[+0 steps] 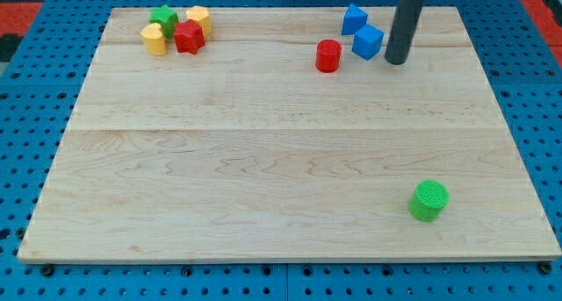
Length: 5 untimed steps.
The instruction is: Move the blue triangle closer to the red circle
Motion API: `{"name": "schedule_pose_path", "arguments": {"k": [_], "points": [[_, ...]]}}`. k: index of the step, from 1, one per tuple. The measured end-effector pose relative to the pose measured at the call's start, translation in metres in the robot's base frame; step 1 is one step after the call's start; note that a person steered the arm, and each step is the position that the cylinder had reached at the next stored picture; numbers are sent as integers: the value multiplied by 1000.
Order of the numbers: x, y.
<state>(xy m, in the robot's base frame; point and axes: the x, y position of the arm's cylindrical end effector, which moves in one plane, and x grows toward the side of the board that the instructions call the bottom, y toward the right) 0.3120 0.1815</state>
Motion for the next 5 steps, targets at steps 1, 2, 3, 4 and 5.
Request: {"name": "schedule_pose_path", "arguments": {"k": [1,2,3,4,5], "points": [[-42,20],[-120,0],[-121,-26],[-106,-87],[-63,-126]]}}
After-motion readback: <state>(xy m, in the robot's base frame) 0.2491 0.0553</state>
